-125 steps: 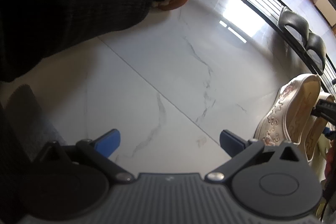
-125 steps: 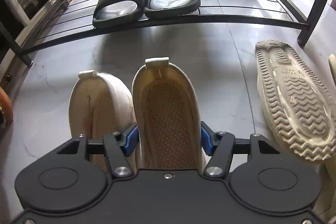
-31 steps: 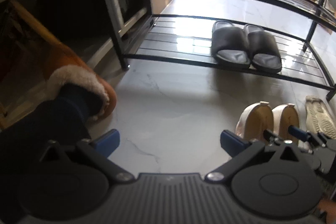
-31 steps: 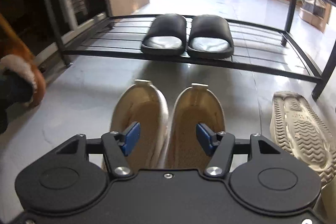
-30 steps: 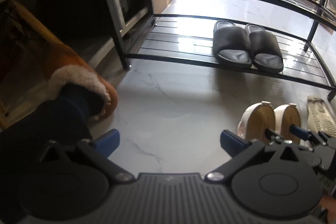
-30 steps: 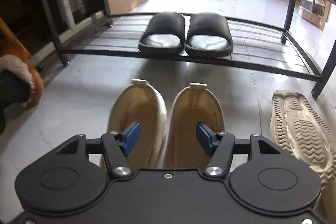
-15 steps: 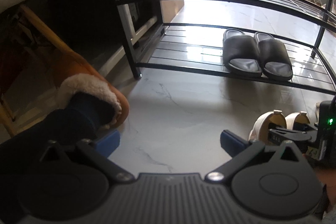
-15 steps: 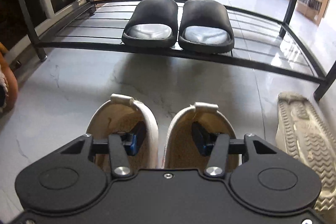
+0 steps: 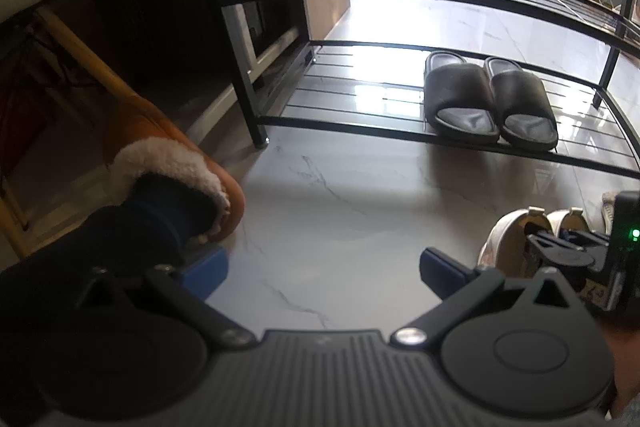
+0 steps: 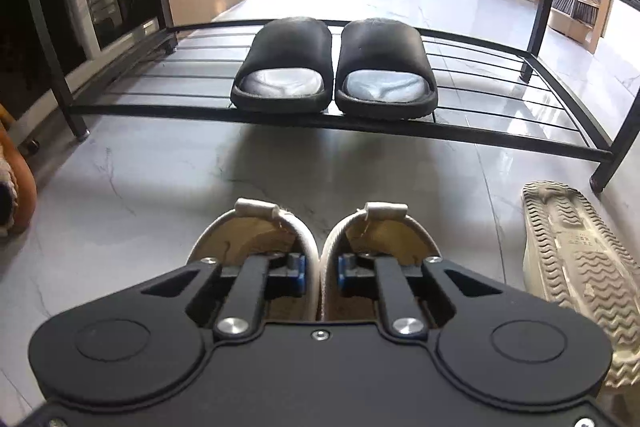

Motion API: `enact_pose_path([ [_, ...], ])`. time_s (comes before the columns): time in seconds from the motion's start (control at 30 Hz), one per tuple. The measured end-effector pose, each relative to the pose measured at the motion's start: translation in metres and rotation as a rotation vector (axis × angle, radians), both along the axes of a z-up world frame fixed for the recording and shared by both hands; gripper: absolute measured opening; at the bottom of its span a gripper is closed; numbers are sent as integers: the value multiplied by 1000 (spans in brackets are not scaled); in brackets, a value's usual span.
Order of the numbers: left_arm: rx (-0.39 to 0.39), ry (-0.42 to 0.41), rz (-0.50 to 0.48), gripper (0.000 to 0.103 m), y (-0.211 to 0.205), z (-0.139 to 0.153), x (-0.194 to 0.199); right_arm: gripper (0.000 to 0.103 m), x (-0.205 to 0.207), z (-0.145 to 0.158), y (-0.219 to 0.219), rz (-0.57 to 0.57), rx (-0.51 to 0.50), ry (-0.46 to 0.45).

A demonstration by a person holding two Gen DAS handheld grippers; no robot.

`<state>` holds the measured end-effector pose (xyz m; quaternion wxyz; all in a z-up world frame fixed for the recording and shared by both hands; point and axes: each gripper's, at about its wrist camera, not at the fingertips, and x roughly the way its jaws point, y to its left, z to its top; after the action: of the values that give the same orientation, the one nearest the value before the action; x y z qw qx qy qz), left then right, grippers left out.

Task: Organize scattered shoes
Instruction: 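Close the right gripper on both heels of the white flat pair, then lift the white flat pair with the right gripper up to the rack's upper shelf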

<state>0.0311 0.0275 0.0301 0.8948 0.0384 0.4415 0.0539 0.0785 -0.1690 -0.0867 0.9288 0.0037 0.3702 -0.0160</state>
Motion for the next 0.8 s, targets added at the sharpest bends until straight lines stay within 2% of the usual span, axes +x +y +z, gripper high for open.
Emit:
enact_pose_path([
  [0.3,9,23,-9,102,-5,-5,0,13,-25,12,0,27,-15,-93],
  [0.8,31,53,-34,102,-16,-14,-1,13,-55,30,-12,-29,73,-205],
])
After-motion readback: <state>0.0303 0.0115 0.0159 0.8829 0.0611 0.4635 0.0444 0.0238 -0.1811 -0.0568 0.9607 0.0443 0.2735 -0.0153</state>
